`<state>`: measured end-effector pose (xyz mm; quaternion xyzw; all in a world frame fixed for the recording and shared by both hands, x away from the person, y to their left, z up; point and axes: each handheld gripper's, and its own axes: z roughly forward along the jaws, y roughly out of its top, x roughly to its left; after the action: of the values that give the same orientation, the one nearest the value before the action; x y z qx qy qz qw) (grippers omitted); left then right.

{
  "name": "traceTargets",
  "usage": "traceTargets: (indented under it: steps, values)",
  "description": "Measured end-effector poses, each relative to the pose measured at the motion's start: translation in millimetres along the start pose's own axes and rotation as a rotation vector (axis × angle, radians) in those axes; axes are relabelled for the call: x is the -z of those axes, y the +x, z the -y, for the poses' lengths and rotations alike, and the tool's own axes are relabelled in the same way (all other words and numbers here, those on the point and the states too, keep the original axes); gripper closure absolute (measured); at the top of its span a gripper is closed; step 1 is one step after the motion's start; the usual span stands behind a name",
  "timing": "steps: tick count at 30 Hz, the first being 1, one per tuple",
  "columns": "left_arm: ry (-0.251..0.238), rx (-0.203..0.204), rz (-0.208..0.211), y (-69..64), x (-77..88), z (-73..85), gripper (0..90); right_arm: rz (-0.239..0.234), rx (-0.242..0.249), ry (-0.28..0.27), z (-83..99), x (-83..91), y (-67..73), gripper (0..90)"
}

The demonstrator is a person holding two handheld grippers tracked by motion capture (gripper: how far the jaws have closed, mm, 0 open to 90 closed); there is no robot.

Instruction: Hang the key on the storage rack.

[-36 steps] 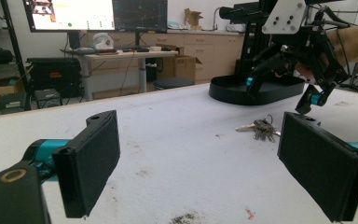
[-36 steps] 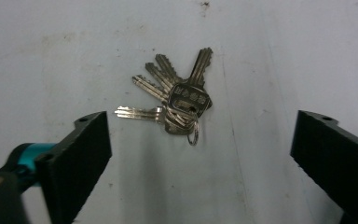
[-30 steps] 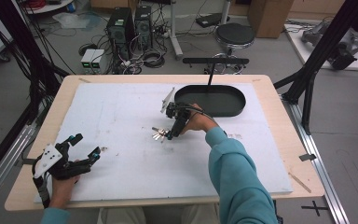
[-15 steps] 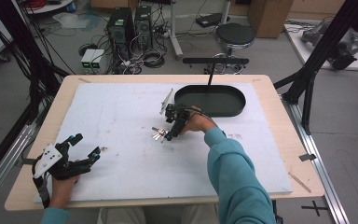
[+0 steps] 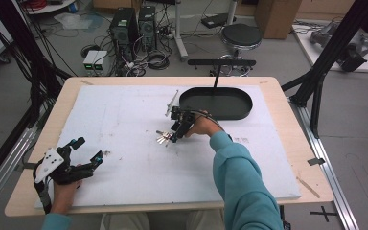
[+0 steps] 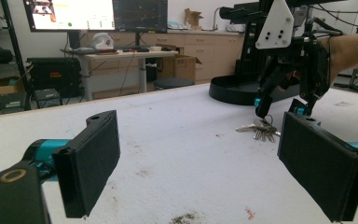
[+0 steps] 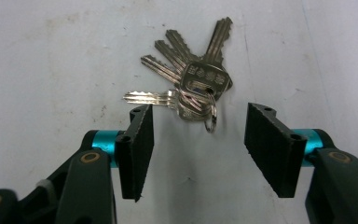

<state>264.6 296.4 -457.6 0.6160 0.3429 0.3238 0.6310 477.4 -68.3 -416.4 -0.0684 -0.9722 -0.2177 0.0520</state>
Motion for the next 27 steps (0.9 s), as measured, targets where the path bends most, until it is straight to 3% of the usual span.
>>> traceTargets:
  steps: [6, 17, 27]
  values:
    - [0.0, 0.0, 0.0, 0.0, 0.0, 0.0, 13.4, 0.0, -0.015, 0.007, 0.1, 0.8, -1.0, 52.3]
    - [0.0, 0.001, 0.0, 0.2, 0.0, 0.0, 13.4, 0.009, 0.005, 0.002, -0.8, 5.1, -1.1, 67.9]
    - [-0.001, 0.0, -0.001, 0.0, -0.1, 0.0, 13.4, 0.003, 0.013, 0.006, -1.6, 4.0, -0.2, 72.2]
